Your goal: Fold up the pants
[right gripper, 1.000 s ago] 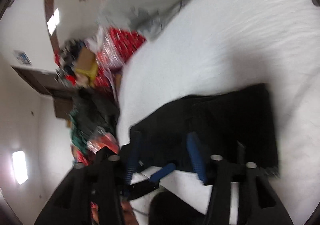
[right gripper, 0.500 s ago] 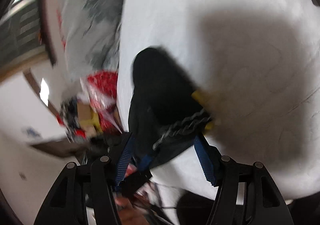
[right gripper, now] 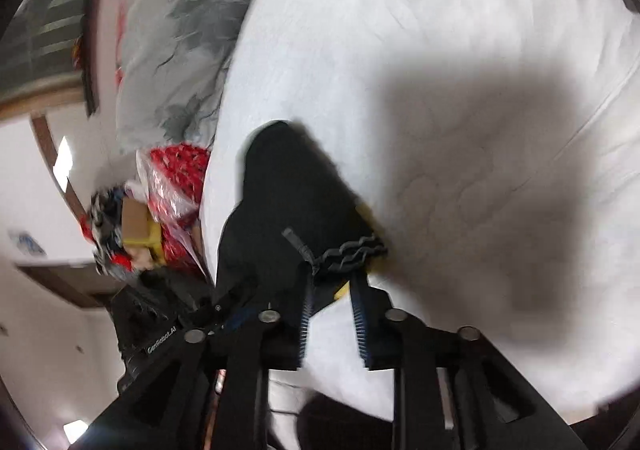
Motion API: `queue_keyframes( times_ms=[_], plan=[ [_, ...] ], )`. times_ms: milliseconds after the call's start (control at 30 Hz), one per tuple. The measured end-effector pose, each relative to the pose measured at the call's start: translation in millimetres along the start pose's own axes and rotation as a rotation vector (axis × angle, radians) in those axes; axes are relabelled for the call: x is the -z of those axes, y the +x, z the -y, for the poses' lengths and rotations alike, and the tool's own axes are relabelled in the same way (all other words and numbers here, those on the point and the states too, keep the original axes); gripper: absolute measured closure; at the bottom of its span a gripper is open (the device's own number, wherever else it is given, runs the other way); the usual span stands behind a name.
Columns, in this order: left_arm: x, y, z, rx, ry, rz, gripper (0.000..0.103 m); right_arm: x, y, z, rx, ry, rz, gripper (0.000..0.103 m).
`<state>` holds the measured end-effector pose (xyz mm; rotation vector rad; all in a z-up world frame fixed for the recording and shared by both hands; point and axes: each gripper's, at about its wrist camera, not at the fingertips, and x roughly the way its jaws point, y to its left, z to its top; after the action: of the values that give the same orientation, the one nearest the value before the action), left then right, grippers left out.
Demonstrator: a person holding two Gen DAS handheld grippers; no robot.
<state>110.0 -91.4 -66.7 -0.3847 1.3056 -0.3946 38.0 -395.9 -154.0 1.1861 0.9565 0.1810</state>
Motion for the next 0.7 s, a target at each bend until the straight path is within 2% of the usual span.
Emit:
queue_keyframes(
  times_ms=[67, 133, 167, 267, 333, 367, 400, 433, 500, 600, 700],
  plan=[
    [0.0, -13.8, 0.0, 0.061, -0.020, 0.036, 0.067, -3.0, -20.7, -16.7, -0.034, -0.055, 0.060, 0.079],
    [0.0, -11.5, 9.2, 0.094, 0.000, 0.026, 0.067, -11.1, -26.9, -40.3, -0.073, -0.132, 0.113, 0.066],
    [1.1, -5.4, 16.5, 0.091, 0.025, 0.013, 0.067, -15.8, -22.6, -51.0, -0.082, -0.173, 0.121, 0.065],
    [5.9, 19.9, 28.2, 0.051, 0.081, -0.033, 0.067, -28.0, 5.8, -62.6, -0.064, -0.208, 0.101, 0.065],
    [6.9, 37.8, 27.1, -0.021, 0.102, -0.044, 0.067, -32.0, 21.7, -57.4, -0.027, -0.214, 0.091, 0.065],
    [7.7, 49.7, 24.1, -0.080, 0.116, -0.050, 0.067, -34.9, 30.2, -52.3, 0.014, -0.222, 0.083, 0.066],
    [9.0, 56.7, 20.8, -0.082, 0.119, -0.059, 0.067, -37.7, 36.9, -43.8, 0.074, -0.225, 0.089, 0.068],
    [9.5, 55.8, 18.2, -0.066, 0.118, -0.047, 0.067, -40.3, 41.4, -35.8, 0.104, -0.224, 0.079, 0.073],
    [8.5, 45.8, 17.3, -0.035, 0.125, -0.057, 0.067, -42.4, 42.2, -26.2, 0.085, -0.196, 0.073, 0.073],
    [7.9, 25.1, 5.4, 0.015, 0.133, -0.084, 0.067, -38.5, 25.3, -37.3, 0.070, -0.215, 0.065, 0.065],
    [4.6, -5.5, -17.6, 0.017, 0.128, -0.058, 0.067, -25.5, 7.9, -59.0, 0.050, -0.294, 0.069, 0.056]
  ],
)
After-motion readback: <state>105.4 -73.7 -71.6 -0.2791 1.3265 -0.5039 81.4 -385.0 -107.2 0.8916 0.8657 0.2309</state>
